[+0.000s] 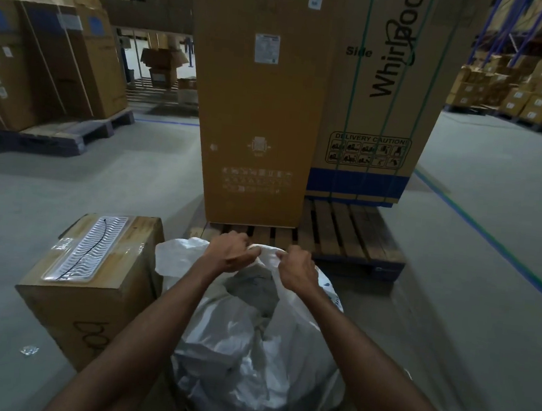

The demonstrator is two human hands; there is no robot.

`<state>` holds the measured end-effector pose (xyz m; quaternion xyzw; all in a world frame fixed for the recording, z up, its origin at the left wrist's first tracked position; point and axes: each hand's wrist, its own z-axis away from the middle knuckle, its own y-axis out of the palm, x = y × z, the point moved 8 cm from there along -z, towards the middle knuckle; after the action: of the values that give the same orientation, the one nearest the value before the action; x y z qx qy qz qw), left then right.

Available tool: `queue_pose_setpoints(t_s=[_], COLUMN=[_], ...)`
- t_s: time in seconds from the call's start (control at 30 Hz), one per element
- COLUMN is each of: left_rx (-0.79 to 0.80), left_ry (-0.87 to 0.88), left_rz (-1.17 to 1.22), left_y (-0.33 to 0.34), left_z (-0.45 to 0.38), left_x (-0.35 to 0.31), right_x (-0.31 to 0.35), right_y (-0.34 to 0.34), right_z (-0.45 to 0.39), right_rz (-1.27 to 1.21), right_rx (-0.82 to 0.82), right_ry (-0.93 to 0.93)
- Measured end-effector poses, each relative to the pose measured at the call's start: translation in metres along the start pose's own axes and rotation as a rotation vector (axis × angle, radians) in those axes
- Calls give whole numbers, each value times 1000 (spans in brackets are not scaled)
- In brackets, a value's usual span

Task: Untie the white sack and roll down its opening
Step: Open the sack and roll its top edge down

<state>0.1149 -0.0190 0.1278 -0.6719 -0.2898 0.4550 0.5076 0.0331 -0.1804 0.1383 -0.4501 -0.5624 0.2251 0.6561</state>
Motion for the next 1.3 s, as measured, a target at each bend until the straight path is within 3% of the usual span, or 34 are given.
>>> queue_pose_setpoints(t_s=[0.2,0.27,0.33,0.43,0.57,0.63,0.7,0.8,0.87,0.97,1.1,1.2,1.3], left_rx=[-34,-26,44,71,107,84,-28,-118,-57,149,148,95,-20], left_ry=[390,440,286,5,-126,-63,162,484,468,219,80,130,376], left_rz=[40,-3,3,30,137,147,58,57,147,113,53,224,259], left_y=[5,4,3,-5,-4,-2,-7,-11,-10,-1,-6,-4,-12], left_z=[7,8,2,-10,-20,-17,-11,3,1,-10,-21,-22,-13], left_x=[-33,-44,-39,-16,4,-2,-25,-62,-69,-59,-50,-57,-78], right_x=[2,4,8,9,-13,-11,-2,6,6,3,-11,-18,-15], right_y=[-2,-3,-13,-15,-10,-19,-29,-28,-29,-35,-36,-47,-56], right_z=[-29,-30,-30,-17,-12,-14,-17,-23,-24,-21,-13,-12,-13], right_rz=[-359,-491,-463,-160,-1,-8,-11,-124,-171,-20,116,41,-93], right_rx=[299,385,304,178,102,46,16,185,268,206,109,8,51], right_ry=[7,30,-49,-187,-72,-91,-145,-180,-184,-197,-147,-149,-193])
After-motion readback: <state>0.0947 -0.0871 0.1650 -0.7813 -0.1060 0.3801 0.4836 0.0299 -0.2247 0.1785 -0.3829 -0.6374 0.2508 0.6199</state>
